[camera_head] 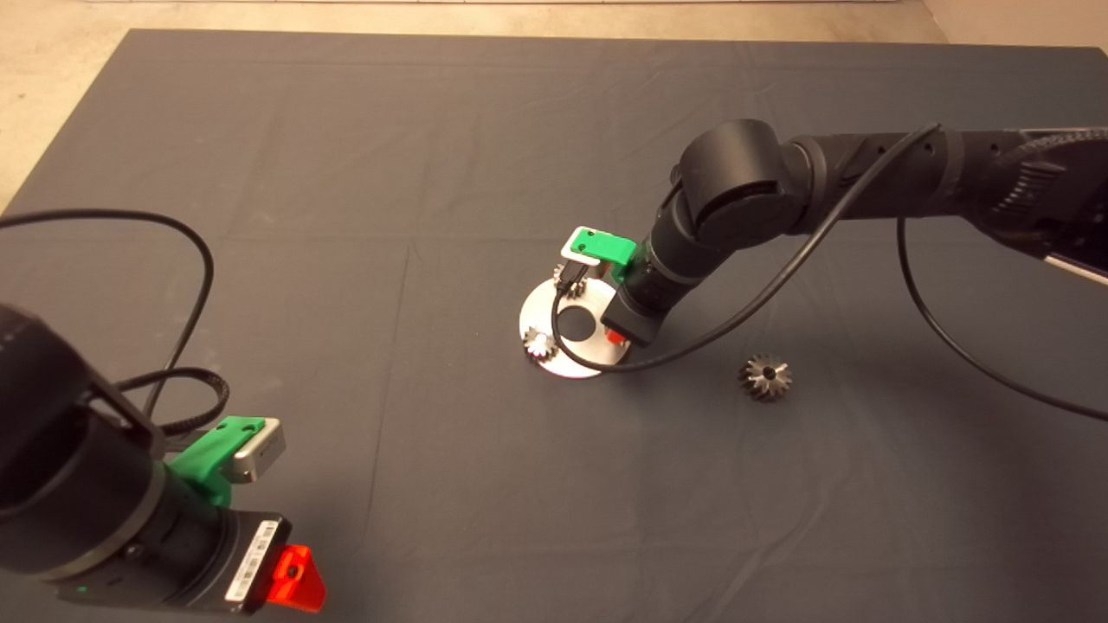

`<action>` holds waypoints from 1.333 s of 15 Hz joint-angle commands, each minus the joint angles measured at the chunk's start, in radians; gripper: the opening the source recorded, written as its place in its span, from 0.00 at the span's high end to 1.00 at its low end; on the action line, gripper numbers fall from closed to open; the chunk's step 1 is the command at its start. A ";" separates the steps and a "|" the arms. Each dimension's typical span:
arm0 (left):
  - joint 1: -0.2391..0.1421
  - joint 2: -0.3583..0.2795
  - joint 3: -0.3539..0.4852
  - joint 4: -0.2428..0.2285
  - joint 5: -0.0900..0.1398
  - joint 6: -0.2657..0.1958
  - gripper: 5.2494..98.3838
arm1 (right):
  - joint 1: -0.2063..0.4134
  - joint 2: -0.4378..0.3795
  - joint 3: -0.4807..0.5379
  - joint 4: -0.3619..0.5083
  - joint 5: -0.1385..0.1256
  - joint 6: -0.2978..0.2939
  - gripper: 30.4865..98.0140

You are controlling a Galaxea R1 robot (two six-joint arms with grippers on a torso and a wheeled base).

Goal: Remove an incorrectly installed larger gear and replace it with the correct smaller gear

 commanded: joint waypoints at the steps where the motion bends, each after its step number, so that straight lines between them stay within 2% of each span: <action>1: -0.005 -0.002 0.016 0.000 0.133 -0.006 0.01 | 0.026 -0.005 0.008 -0.025 0.003 -0.002 0.87; 9: -0.005 0.001 0.016 0.000 0.133 -0.004 0.01 | 0.023 -0.007 0.010 -0.025 0.005 -0.002 0.87; 14: -0.005 0.001 0.016 0.000 0.133 -0.004 0.01 | 0.023 -0.007 0.010 -0.038 0.026 -0.002 0.87; 16: -0.005 0.001 0.016 0.000 0.133 -0.004 0.01 | 0.023 -0.007 0.008 -0.040 0.048 -0.002 0.87; 20: -0.005 0.001 0.016 0.000 0.133 -0.004 0.01 | 0.018 -0.007 0.008 -0.051 0.049 -0.002 0.87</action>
